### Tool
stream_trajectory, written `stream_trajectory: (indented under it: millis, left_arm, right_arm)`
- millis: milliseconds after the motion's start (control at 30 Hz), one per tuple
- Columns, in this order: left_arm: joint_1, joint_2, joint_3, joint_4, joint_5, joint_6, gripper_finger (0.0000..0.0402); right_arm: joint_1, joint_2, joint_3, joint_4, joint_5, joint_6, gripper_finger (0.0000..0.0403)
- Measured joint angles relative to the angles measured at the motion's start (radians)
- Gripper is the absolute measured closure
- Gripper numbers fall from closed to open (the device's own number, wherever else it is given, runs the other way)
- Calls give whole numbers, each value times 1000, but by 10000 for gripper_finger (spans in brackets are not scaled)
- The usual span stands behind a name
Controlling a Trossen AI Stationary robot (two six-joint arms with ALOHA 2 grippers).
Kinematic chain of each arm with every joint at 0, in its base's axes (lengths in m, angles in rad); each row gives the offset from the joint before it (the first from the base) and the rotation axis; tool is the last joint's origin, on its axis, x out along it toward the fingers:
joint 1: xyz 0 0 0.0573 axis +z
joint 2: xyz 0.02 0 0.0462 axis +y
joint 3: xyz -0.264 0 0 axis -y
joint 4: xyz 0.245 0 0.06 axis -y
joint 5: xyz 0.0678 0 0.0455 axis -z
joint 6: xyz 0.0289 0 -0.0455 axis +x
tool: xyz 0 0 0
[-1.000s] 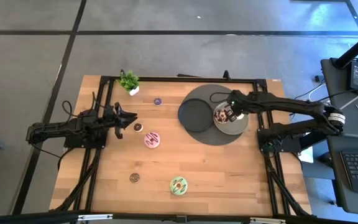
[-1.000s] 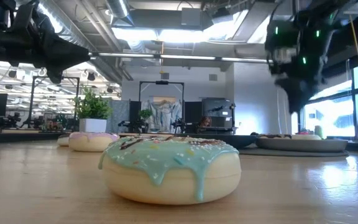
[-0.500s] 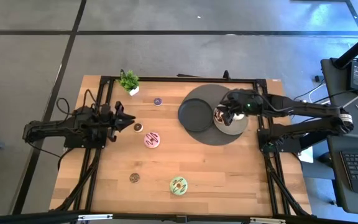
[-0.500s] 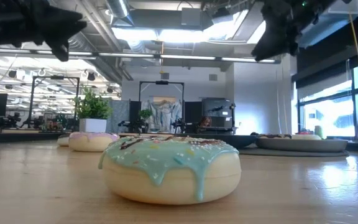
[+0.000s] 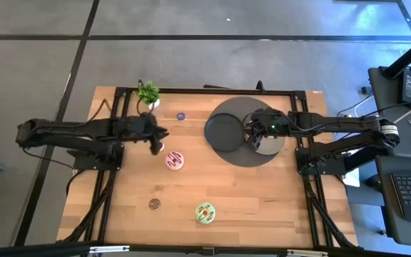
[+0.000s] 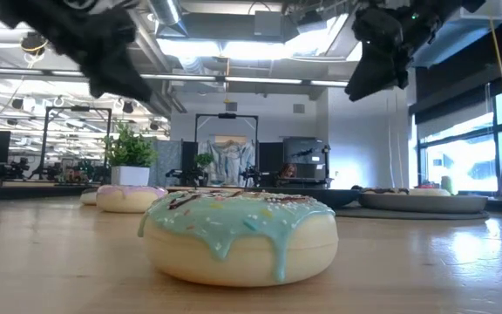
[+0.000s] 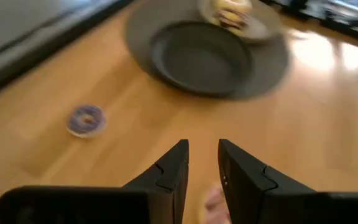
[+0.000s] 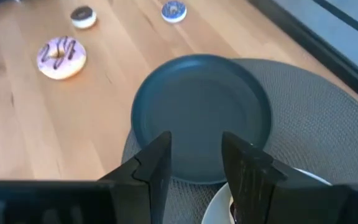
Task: Pick & Place donuts
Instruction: Put the small blue donut on the black plate
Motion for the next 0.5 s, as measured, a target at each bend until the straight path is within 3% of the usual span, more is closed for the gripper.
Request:
stream_trajectory:
  millis: [100,333,500]
  left_arm:
    - [49,101,51,66,-24,-2,319]
    - [281,310,152,94,190,-86,319]
    - [422,442,164,187,274,-118,317]
  right_arm:
    - [0,27,0,0,0,-2,259]
    - [0,71,-1,-11,1,-28,260]
    - [0,74,-1,-45,1,-31,260]
